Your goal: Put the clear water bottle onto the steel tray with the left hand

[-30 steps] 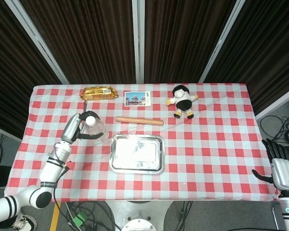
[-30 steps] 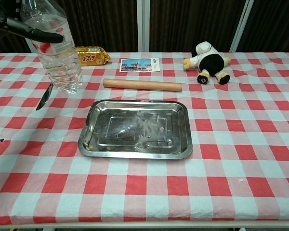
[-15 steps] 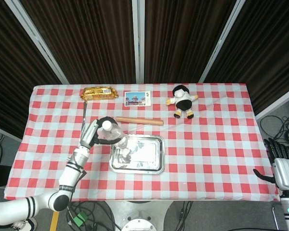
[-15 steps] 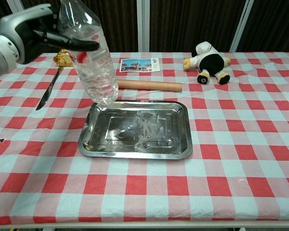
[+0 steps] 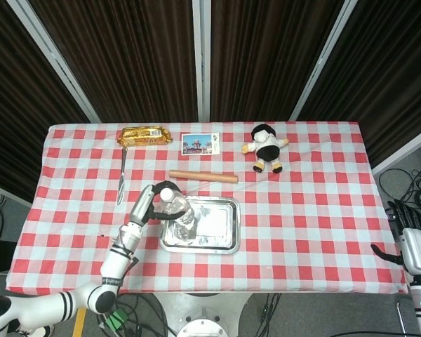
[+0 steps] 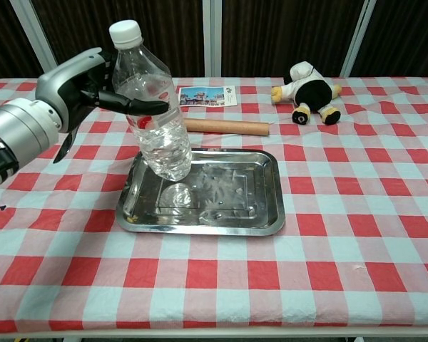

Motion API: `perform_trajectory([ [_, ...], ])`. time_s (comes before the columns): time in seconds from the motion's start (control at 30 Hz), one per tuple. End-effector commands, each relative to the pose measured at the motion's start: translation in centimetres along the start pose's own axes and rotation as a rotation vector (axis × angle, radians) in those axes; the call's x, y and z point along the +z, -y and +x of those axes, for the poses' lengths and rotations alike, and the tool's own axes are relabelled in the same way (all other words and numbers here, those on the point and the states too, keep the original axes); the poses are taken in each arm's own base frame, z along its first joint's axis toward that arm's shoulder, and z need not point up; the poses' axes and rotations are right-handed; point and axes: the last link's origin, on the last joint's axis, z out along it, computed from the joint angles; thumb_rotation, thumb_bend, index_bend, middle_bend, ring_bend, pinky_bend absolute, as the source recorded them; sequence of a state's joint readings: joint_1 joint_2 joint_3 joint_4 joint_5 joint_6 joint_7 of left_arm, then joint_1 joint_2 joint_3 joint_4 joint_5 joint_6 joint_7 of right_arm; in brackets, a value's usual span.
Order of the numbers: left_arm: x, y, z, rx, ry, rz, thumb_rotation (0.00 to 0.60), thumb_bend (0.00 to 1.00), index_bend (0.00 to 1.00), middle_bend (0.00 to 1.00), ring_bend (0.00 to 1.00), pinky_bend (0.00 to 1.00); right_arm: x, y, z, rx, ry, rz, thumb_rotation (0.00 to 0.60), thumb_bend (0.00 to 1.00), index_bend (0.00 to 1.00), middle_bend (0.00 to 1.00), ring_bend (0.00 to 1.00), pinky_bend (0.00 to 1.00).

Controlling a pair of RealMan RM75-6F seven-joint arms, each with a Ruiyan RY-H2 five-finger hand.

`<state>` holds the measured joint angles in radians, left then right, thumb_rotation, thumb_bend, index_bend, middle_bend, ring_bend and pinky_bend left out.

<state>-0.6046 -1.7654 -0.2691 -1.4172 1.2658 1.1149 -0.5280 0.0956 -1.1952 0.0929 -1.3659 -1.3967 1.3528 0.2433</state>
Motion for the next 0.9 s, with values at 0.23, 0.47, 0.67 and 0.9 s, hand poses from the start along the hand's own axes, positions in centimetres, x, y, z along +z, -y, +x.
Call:
perform_trajectory([
  [0.23,-0.7,1.4,-0.9,-0.007,0.005,0.017,0.600,0.22,0.59,0.63,0.50,0.53,0.2,0.0,-0.1,0.002,0.009,-0.008,0.600,0.10,0.06,0.03,0.00,0.00],
  [0.47,-1.2,2.1,-1.1,-0.013,0.001,0.013,0.600,0.21,0.59,0.62,0.49,0.52,0.2,0.0,-0.2,0.001,0.015,-0.010,0.600,0.10,0.06,0.03,0.00,0.00],
  [0.67,-1.4,2.7,-1.2,-0.023,0.002,0.026,0.600,0.21,0.58,0.61,0.48,0.51,0.3,0.0,-0.4,-0.003,0.020,-0.011,0.600,0.10,0.06,0.03,0.00,0.00],
  [0.9,-1.6,2.7,-1.2,-0.053,0.039,0.017,0.600,0.05,0.28,0.38,0.31,0.37,0.3,0.0,-0.5,-0.004,0.025,-0.013,0.600,0.10,0.06,0.03,0.00,0.00],
])
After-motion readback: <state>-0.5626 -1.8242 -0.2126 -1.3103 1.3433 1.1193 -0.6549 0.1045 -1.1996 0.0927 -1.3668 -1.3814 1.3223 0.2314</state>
